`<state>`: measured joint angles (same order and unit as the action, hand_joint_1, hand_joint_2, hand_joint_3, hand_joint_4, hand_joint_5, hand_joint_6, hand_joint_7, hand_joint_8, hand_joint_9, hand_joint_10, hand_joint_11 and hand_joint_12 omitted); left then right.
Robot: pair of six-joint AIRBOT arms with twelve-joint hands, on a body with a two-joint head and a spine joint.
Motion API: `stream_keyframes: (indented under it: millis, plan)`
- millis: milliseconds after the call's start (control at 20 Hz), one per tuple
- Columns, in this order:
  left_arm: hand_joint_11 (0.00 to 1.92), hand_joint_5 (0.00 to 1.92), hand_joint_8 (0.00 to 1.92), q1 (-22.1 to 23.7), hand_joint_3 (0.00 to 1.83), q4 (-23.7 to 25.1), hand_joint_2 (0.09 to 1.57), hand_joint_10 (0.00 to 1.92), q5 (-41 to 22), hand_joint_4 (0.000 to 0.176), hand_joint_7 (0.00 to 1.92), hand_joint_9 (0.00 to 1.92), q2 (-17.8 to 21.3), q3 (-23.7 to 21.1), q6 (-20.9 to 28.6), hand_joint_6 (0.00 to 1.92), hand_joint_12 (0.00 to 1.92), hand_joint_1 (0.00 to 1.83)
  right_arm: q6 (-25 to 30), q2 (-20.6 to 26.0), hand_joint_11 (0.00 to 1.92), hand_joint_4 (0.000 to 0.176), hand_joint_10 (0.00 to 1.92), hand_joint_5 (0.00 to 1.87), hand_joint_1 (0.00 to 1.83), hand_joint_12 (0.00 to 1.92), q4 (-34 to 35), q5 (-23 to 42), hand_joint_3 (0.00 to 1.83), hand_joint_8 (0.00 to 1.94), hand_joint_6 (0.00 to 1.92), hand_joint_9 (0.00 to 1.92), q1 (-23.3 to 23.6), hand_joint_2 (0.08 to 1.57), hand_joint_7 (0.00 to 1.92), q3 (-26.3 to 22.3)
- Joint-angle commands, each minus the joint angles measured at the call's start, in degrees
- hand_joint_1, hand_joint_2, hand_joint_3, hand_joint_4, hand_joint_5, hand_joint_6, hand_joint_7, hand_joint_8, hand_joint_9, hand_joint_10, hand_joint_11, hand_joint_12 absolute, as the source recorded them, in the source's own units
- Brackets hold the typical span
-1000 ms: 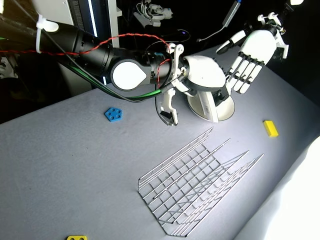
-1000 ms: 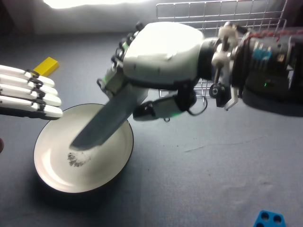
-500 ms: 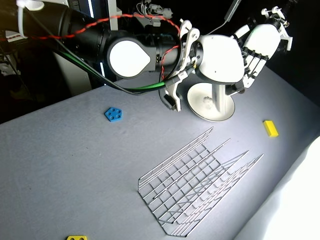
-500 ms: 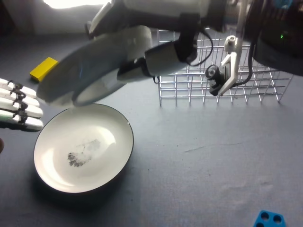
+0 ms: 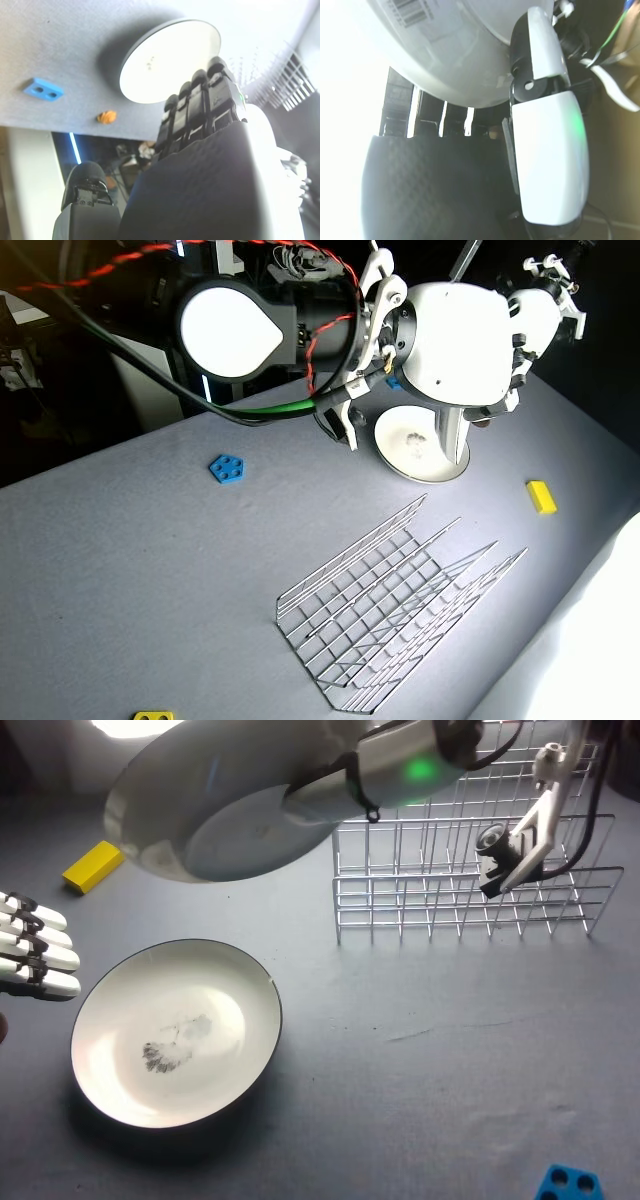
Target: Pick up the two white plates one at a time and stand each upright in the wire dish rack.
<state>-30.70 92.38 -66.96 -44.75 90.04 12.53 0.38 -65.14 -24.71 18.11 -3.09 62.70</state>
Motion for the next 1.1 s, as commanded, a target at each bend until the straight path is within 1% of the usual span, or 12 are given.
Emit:
stream_keyframes:
  millis: [0,150,250,300,400,500,650,700,850,900,950,1050]
  plan:
    - [0.00,0.00,0.00,0.8,0.00,-3.8,1.09,0.00,-1.8,0.000,0.00,0.00,0.6,0.3,0.1,0.00,0.00,0.00,2.2,0.5,0.72,0.030,0.01,0.94,1.20,1.09,2.1,7.3,0.00,0.98,1.08,1.21,1.5,1.13,0.97,-0.1]
    - [0.00,0.00,0.00,3.0,0.00,-3.4,1.09,0.00,-1.8,0.000,0.01,0.00,0.7,0.4,0.9,0.00,0.00,0.00,4.2,2.2,0.73,0.031,0.00,0.95,1.21,1.08,1.9,7.0,0.00,0.96,1.06,1.20,2.7,1.13,0.98,-0.1]
    - [0.00,0.00,0.00,3.7,0.00,-2.9,1.09,0.00,-1.8,0.000,0.01,0.00,0.7,0.4,0.9,0.00,0.00,0.00,4.9,2.9,0.73,0.031,0.01,0.93,1.20,1.07,-0.5,4.9,0.00,1.00,1.09,1.20,3.7,1.14,0.96,-0.1]
    - [0.00,0.00,0.00,3.7,0.00,-2.8,1.09,0.00,-1.8,0.000,0.01,0.00,0.7,0.4,1.1,0.00,0.00,0.00,5.2,3.2,0.74,0.030,0.01,0.95,1.21,1.06,-1.4,4.7,0.00,0.96,1.07,1.21,3.8,1.13,0.98,0.0]
    - [0.00,0.00,0.00,3.9,0.00,-2.2,1.09,0.00,-1.8,0.000,0.01,0.00,0.6,0.4,1.4,0.00,0.00,0.00,6.1,3.8,0.72,0.028,0.00,0.93,1.20,1.07,-5.0,4.5,0.00,0.99,1.09,1.19,3.8,1.14,0.96,0.0]
    - [0.00,0.00,0.00,4.0,0.00,-1.8,1.10,0.00,-1.8,0.000,0.00,0.00,0.5,0.4,1.6,0.00,0.00,0.00,6.9,4.4,0.73,0.024,0.00,0.95,1.21,1.06,-7.9,4.1,0.00,0.94,1.09,1.19,4.2,1.13,0.98,0.1]
    - [0.00,0.01,0.00,4.4,0.00,-1.5,1.09,0.00,-1.8,0.000,0.01,0.00,0.4,0.4,1.6,0.01,0.00,0.00,6.9,4.9,0.73,0.023,0.00,0.93,1.21,1.06,-11.6,2.7,0.00,0.96,1.12,1.18,4.8,1.13,0.97,1.0]
    - [0.00,0.01,0.00,4.7,0.00,-1.0,1.09,0.00,-1.8,0.000,0.01,0.00,0.3,0.4,1.6,0.00,0.00,0.00,6.9,5.0,0.71,0.020,0.00,0.92,1.20,1.08,-12.2,2.7,0.00,0.96,1.13,1.17,4.8,1.14,0.96,1.6]
    - [0.00,0.00,0.00,5.9,0.00,0.0,1.10,0.00,-1.8,0.000,0.00,0.00,0.1,0.3,2.7,0.00,0.00,0.00,7.4,5.1,0.72,0.024,0.00,0.94,1.21,1.10,-12.3,2.6,0.00,0.95,1.11,1.18,5.4,1.13,0.98,3.3]
    - [0.00,0.01,0.00,6.5,0.00,0.1,1.09,0.00,-1.8,0.000,0.01,0.00,0.1,0.1,2.9,0.00,0.00,0.00,8.5,5.2,0.73,0.023,0.01,0.94,1.21,1.11,-12.3,2.1,0.00,0.93,1.09,1.19,5.9,1.13,0.99,3.8]
    - [0.00,0.01,0.00,7.2,0.00,0.7,1.09,0.00,-1.8,0.000,0.01,0.00,0.0,-0.1,2.9,0.00,0.00,0.00,9.1,5.4,0.70,0.024,0.00,0.93,1.20,1.10,-12.3,1.0,0.00,0.98,1.12,1.18,6.5,1.14,0.96,4.2]
    - [0.00,0.00,0.00,8.1,0.00,2.2,1.09,0.00,-1.8,0.000,0.00,0.00,-0.2,-0.5,2.9,0.00,0.00,0.00,9.1,5.9,0.71,0.028,0.01,0.96,1.21,1.11,-12.5,-1.1,0.00,0.93,1.05,1.20,7.4,1.12,0.99,4.3]
